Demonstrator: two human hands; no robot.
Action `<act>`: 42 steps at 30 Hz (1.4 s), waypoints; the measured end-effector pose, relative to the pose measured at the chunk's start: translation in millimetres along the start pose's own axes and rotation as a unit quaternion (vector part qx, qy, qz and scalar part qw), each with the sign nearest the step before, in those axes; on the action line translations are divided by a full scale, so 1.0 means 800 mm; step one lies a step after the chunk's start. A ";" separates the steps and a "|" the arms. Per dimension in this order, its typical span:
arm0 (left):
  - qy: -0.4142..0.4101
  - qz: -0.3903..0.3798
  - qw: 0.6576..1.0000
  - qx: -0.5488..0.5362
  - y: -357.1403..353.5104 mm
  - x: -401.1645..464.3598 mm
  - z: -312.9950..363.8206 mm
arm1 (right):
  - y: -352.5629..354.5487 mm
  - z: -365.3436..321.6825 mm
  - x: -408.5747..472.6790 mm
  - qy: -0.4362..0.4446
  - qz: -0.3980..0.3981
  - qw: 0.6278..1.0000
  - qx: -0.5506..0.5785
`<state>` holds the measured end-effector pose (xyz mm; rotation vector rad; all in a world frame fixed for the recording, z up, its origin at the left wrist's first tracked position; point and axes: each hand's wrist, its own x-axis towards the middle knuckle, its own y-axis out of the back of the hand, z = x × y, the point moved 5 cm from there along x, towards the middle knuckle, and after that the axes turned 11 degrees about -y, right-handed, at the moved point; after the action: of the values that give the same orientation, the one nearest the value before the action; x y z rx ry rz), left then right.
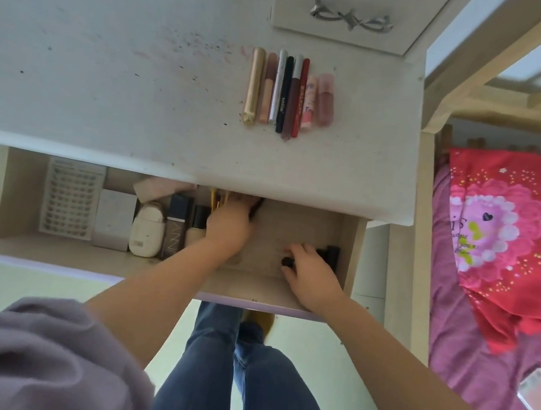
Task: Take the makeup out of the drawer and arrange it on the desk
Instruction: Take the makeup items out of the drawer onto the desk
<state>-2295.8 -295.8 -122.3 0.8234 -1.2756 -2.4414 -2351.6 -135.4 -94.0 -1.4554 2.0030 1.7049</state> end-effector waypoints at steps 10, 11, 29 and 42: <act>-0.126 0.103 0.959 -0.233 0.165 -0.080 0.023 | 0.184 -0.030 -0.029 0.048 0.091 0.963 0.250; -0.111 0.143 0.950 -0.255 0.195 -0.064 0.024 | 0.208 -0.031 -0.012 0.043 0.121 0.959 0.252; -0.066 0.164 0.972 -0.152 0.243 0.094 0.018 | 0.278 -0.065 0.091 0.003 0.285 0.949 0.136; 0.034 -0.092 0.995 -0.006 0.004 -0.043 -0.010 | 0.010 0.030 0.010 -0.030 0.021 0.979 -0.202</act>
<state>-2263.6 -286.8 -110.8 1.0542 -1.2080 -2.5352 -2372.2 -120.7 -102.0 -1.4540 1.7354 2.2450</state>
